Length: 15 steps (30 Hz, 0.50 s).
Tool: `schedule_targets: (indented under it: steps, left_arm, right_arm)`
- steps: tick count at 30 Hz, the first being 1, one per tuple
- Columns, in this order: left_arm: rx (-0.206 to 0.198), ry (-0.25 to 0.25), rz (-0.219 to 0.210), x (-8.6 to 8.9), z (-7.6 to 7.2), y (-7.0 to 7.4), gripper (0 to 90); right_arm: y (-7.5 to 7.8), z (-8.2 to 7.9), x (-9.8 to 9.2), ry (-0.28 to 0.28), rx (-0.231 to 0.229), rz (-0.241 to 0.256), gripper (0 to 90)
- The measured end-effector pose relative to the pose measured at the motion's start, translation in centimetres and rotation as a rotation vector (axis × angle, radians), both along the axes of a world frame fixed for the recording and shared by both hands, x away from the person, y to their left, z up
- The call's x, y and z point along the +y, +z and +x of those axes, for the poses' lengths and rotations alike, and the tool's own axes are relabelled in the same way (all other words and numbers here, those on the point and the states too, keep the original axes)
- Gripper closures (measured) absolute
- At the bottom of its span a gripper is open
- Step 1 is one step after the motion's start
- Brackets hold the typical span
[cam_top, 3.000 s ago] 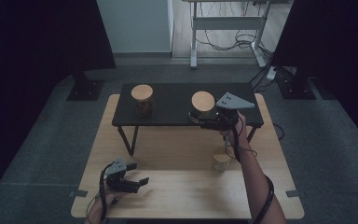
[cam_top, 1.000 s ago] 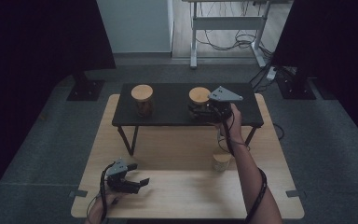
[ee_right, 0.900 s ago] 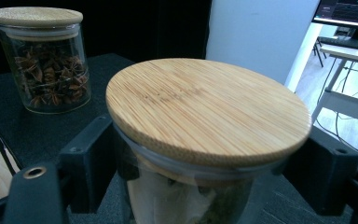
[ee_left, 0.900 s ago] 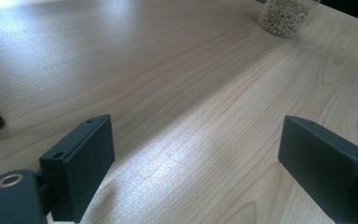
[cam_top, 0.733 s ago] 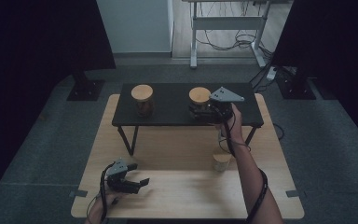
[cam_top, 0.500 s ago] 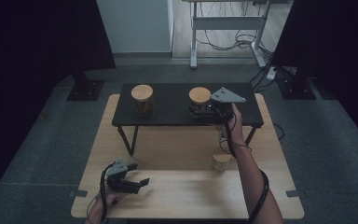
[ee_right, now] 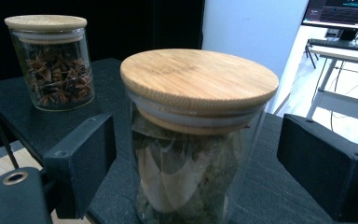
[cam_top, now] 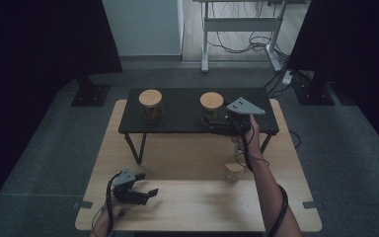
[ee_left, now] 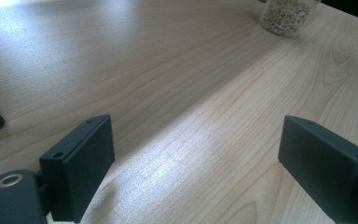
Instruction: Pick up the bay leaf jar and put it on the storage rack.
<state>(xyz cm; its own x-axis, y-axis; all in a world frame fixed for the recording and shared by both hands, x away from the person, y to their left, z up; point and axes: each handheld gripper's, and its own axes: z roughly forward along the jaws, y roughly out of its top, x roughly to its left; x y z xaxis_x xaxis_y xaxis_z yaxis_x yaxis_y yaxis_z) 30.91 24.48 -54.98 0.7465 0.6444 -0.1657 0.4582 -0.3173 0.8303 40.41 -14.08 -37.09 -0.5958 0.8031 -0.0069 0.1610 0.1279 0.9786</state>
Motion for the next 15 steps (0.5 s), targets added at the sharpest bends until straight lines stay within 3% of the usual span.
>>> schedule_targets:
  steps: [15]
  left_arm:
    - [0.000, 0.001, 0.004, 0.0, 0.0, 0.0, 10.0]
  right_arm:
    - [-0.9, -2.3, -1.1, 0.012, -0.013, 0.000, 11.3]
